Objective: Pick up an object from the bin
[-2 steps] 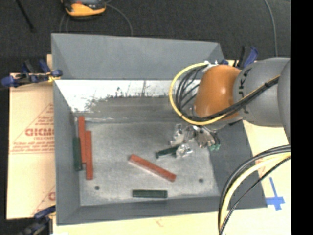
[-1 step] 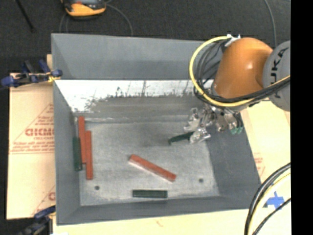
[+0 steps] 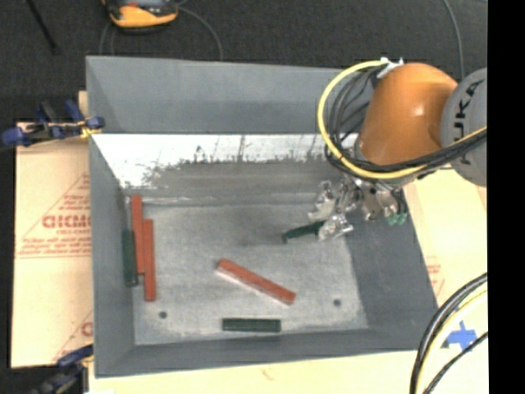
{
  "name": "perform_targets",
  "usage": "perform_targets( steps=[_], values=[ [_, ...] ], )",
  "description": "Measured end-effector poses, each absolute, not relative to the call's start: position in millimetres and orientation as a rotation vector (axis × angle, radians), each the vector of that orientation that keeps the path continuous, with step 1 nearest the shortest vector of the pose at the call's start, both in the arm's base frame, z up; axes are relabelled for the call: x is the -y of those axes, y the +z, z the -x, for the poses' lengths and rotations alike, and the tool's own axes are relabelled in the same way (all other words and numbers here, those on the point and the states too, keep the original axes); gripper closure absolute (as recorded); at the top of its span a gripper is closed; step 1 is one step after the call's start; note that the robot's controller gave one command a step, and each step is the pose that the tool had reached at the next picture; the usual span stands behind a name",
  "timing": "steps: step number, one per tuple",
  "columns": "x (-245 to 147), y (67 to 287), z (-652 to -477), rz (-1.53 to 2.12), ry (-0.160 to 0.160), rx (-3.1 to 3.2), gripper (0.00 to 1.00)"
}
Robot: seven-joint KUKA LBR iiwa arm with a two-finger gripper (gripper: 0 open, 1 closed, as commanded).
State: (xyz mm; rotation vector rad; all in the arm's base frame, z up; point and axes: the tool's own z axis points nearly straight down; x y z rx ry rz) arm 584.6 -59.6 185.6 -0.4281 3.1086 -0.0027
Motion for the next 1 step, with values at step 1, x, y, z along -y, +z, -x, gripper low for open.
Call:
perform_targets(
  steps=[1],
  values=[
    [66.6,202.8,-598.5,0.427,-0.003,-3.109,1.0]
  ],
)
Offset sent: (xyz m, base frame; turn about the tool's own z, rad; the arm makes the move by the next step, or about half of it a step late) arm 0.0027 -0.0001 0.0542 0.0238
